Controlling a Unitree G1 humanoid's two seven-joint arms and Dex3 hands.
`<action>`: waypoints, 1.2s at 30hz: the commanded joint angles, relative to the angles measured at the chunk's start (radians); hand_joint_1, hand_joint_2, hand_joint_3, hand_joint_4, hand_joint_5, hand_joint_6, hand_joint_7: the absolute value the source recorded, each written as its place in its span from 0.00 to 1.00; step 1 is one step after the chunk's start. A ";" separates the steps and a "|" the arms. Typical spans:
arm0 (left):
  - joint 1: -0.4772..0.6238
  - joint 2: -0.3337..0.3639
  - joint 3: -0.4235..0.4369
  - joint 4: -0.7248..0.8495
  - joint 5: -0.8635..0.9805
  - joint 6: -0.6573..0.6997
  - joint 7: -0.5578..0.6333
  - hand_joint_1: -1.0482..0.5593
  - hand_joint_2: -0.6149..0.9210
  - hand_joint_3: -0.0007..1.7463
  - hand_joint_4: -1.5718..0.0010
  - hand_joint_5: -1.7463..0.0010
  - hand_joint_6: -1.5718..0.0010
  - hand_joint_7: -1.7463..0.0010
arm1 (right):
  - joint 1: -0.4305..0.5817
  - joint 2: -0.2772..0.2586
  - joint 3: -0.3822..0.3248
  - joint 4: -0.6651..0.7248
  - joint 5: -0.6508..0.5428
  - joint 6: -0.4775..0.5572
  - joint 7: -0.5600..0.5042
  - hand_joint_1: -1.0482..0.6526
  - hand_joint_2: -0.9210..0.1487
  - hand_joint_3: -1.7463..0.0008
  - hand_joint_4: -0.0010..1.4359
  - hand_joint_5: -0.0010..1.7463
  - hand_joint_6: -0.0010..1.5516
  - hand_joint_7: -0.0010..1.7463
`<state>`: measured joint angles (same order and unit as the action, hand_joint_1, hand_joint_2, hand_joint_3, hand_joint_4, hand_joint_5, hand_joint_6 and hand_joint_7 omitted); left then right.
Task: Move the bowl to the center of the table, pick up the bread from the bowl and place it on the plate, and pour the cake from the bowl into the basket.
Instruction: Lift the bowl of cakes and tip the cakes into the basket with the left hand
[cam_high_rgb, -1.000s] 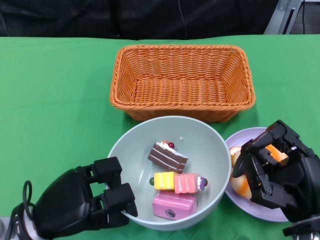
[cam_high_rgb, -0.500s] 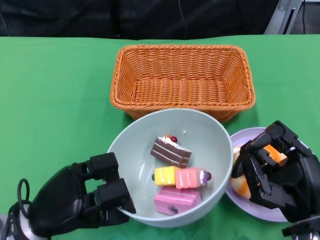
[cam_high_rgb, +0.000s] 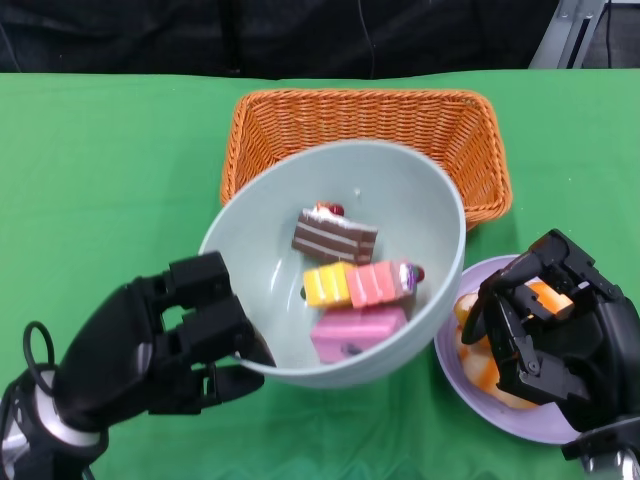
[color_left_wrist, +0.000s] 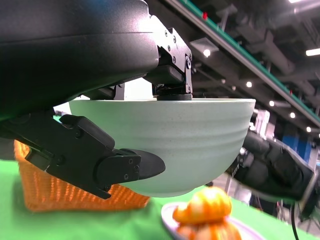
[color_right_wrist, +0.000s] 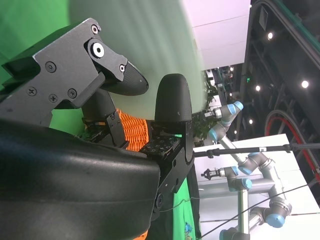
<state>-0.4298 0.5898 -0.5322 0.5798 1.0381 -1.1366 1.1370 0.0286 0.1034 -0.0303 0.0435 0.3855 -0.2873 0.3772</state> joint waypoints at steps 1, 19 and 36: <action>-0.018 -0.005 0.046 -0.016 -0.045 -0.036 -0.028 0.59 0.87 0.47 0.59 0.00 0.66 0.07 | -0.014 -0.001 -0.011 0.015 -0.002 -0.011 -0.006 0.54 0.38 0.33 0.49 1.00 0.37 0.83; -0.052 -0.068 0.199 -0.036 -0.206 -0.127 -0.347 0.58 0.94 0.33 0.61 0.00 0.66 0.11 | -0.030 0.006 -0.002 0.051 -0.026 -0.008 -0.026 0.56 0.34 0.36 0.49 0.99 0.39 0.80; -0.166 -0.178 0.227 0.138 -0.439 -0.174 -0.698 0.54 1.00 0.30 0.62 0.00 0.64 0.14 | -0.033 0.010 0.001 0.085 -0.025 -0.017 -0.016 0.55 0.34 0.39 0.50 0.98 0.39 0.82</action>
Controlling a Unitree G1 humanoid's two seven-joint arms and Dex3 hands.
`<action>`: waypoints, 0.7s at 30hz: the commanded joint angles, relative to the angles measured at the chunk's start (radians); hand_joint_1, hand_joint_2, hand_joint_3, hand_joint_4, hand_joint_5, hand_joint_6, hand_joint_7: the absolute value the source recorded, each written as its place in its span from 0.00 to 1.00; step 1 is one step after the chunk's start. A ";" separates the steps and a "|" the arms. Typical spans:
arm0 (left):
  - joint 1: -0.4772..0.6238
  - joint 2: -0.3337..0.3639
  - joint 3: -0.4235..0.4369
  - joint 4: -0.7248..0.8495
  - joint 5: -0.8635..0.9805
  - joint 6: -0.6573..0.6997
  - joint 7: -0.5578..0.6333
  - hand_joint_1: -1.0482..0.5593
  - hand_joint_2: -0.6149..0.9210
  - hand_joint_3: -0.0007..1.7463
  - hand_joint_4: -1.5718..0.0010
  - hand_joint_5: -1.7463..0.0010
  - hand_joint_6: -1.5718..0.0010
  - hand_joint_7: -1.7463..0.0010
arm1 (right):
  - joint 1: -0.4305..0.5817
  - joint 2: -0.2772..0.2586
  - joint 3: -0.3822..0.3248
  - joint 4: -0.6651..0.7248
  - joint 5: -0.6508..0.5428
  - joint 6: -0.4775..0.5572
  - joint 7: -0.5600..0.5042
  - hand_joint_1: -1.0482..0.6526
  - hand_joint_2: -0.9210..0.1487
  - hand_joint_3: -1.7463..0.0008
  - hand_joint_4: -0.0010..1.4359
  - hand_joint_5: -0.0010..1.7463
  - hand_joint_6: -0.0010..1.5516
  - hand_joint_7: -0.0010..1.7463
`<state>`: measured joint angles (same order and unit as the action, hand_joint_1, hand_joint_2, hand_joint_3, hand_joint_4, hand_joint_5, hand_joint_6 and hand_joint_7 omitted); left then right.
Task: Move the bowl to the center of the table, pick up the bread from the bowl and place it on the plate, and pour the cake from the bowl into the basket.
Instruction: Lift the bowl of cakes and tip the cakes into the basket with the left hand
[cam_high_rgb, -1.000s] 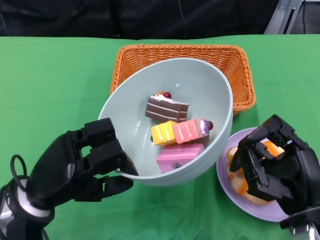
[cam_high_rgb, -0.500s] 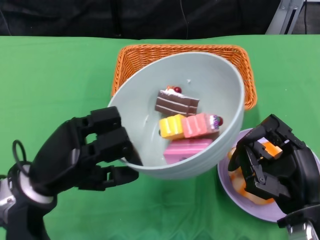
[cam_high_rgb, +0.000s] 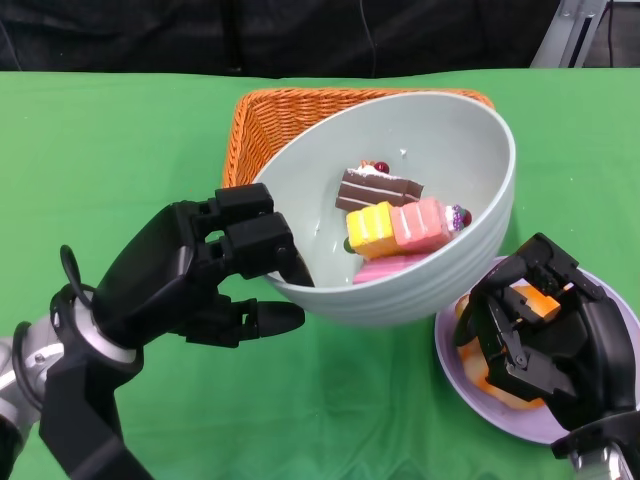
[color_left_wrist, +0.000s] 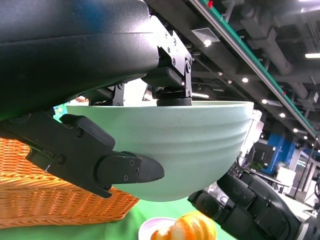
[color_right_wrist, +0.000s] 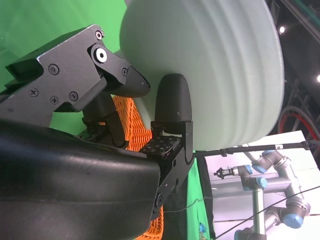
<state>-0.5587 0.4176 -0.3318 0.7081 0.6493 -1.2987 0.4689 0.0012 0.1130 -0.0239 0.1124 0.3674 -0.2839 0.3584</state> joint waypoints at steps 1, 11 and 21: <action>-0.043 -0.012 0.028 0.017 -0.062 -0.012 -0.047 0.54 1.00 0.30 0.62 0.00 0.64 0.14 | -0.005 0.001 -0.004 0.017 -0.008 -0.021 0.002 0.55 0.34 0.39 0.50 0.98 0.39 0.82; -0.093 -0.082 0.046 0.076 -0.193 0.020 -0.221 0.58 0.90 0.44 0.62 0.00 0.64 0.10 | 0.001 0.004 0.005 0.012 -0.007 -0.004 -0.003 0.55 0.34 0.38 0.49 0.99 0.38 0.83; -0.130 -0.155 0.075 0.105 -0.245 0.057 -0.313 0.59 0.90 0.48 0.62 0.00 0.65 0.09 | 0.003 0.004 0.009 0.025 -0.007 -0.011 0.006 0.54 0.32 0.42 0.49 0.97 0.39 0.81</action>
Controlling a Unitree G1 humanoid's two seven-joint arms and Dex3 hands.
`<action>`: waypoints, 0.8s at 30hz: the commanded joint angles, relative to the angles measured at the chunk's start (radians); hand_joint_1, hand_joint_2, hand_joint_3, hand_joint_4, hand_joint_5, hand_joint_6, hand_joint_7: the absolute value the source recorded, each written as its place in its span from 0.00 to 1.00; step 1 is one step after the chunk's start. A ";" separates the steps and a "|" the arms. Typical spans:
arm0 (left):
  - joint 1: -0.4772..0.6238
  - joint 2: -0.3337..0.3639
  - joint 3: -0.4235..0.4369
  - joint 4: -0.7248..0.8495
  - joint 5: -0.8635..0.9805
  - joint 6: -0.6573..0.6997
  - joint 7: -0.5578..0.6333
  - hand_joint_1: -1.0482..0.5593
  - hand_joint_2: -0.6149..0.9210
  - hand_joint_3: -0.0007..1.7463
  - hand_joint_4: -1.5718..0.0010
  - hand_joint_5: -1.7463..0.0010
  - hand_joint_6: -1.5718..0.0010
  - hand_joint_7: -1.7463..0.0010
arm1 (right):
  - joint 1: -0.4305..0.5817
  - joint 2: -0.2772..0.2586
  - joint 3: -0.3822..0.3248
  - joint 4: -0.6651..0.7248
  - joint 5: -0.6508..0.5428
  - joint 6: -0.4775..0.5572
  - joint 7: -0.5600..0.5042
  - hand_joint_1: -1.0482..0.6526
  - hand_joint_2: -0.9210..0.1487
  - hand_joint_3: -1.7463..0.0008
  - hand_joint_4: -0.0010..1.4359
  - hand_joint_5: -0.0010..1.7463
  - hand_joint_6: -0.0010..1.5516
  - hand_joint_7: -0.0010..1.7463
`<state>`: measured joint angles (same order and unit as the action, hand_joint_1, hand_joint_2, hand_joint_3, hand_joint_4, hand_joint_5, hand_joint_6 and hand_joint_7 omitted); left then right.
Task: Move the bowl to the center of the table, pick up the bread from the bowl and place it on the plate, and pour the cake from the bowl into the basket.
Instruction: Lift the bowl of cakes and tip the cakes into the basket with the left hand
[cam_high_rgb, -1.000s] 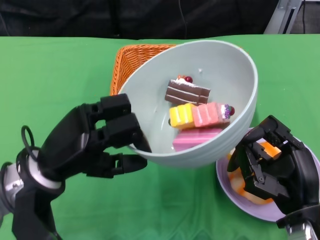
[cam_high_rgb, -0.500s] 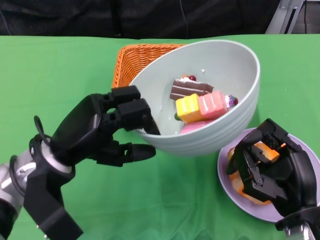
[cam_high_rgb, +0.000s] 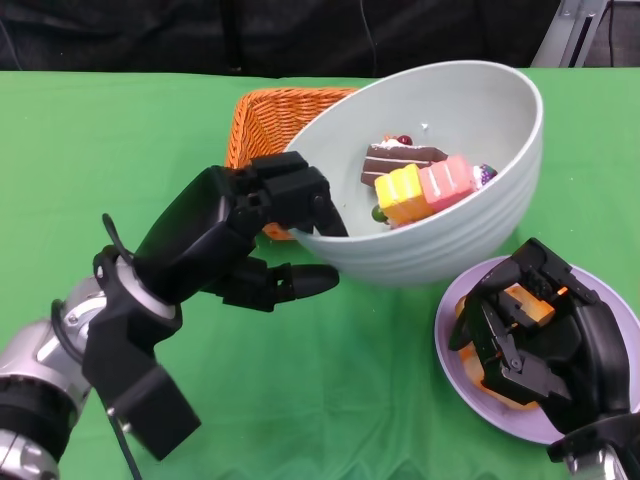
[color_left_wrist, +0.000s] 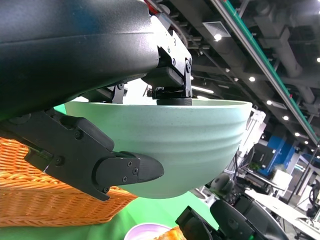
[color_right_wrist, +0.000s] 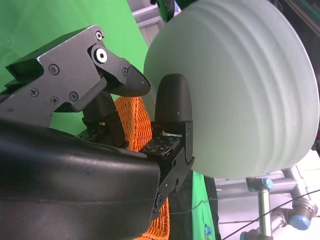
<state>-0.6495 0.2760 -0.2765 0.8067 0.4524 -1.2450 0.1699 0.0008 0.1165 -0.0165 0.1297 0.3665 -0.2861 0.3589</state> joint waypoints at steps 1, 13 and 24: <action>-0.043 -0.021 0.023 0.010 -0.051 0.006 -0.020 0.59 0.89 0.48 0.62 0.00 0.65 0.09 | 0.004 0.000 0.002 0.011 -0.010 -0.014 0.006 0.54 0.31 0.42 0.49 0.98 0.39 0.81; -0.106 -0.075 0.040 0.058 -0.032 0.044 -0.029 0.60 0.84 0.57 0.62 0.00 0.64 0.10 | -0.011 0.015 -0.002 0.072 -0.044 -0.097 0.009 0.54 0.33 0.40 0.47 1.00 0.37 0.84; -0.150 -0.127 0.058 0.102 -0.164 0.145 -0.158 0.59 0.83 0.57 0.61 0.00 0.62 0.12 | -0.011 0.002 -0.007 0.057 -0.031 -0.071 0.024 0.52 0.37 0.38 0.50 1.00 0.36 0.87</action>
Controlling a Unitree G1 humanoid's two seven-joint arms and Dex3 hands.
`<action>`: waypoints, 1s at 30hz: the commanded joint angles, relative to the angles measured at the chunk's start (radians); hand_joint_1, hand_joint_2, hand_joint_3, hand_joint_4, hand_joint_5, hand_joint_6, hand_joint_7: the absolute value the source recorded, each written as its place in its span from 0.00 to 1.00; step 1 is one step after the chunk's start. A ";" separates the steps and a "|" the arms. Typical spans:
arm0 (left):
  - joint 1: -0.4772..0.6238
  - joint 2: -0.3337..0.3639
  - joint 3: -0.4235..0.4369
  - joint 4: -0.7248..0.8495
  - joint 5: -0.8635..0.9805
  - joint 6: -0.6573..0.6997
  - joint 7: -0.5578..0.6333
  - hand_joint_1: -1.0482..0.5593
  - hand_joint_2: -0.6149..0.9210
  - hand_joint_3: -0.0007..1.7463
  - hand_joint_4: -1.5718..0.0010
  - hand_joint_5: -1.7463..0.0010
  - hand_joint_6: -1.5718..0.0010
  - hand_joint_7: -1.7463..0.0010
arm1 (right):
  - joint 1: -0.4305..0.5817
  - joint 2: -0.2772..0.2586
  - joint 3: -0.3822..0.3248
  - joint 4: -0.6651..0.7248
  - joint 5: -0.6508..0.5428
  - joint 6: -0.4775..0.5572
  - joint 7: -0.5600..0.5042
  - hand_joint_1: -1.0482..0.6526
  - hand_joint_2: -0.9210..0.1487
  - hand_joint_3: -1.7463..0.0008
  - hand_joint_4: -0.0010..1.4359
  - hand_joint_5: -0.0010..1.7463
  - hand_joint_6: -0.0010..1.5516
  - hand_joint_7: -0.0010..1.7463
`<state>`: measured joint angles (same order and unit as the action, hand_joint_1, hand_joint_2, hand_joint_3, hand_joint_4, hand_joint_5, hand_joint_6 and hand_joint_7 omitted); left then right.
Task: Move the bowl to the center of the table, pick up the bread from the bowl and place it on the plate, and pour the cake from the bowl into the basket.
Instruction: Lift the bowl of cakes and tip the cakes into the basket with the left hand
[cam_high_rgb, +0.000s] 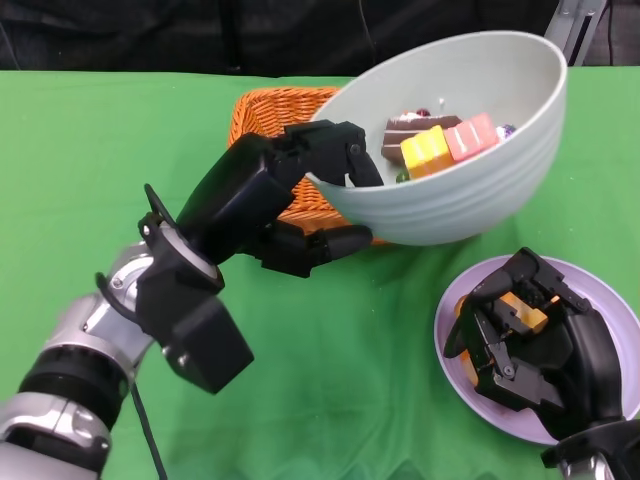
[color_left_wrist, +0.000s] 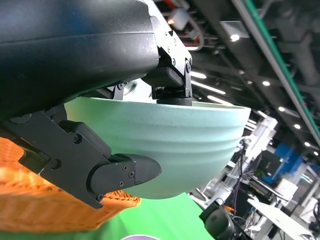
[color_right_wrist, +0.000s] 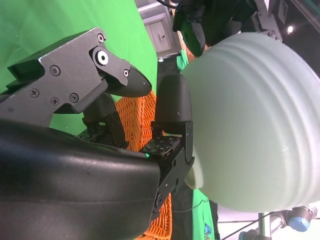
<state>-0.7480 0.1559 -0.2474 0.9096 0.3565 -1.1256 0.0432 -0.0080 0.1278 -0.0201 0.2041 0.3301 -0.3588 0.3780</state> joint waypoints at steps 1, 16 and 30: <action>-0.053 -0.012 0.034 -0.004 -0.083 0.038 -0.046 0.59 0.83 0.57 0.61 0.00 0.61 0.13 | -0.002 -0.009 -0.003 -0.019 0.004 -0.002 0.006 0.52 0.37 0.37 0.50 1.00 0.36 0.87; -0.076 -0.083 0.091 -0.004 -0.226 0.123 -0.202 0.58 0.85 0.55 0.61 0.00 0.60 0.13 | -0.003 -0.005 -0.004 -0.020 0.004 -0.011 0.014 0.52 0.37 0.37 0.51 1.00 0.36 0.87; -0.055 -0.131 0.133 -0.052 -0.292 0.233 -0.284 0.57 0.89 0.49 0.60 0.00 0.58 0.17 | 0.002 0.002 0.004 -0.015 -0.015 -0.026 0.000 0.52 0.37 0.37 0.52 1.00 0.37 0.85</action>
<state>-0.7835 0.0251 -0.1317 0.8835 0.0860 -0.8950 -0.2394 -0.0080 0.1330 -0.0170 0.1995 0.3208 -0.3788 0.3851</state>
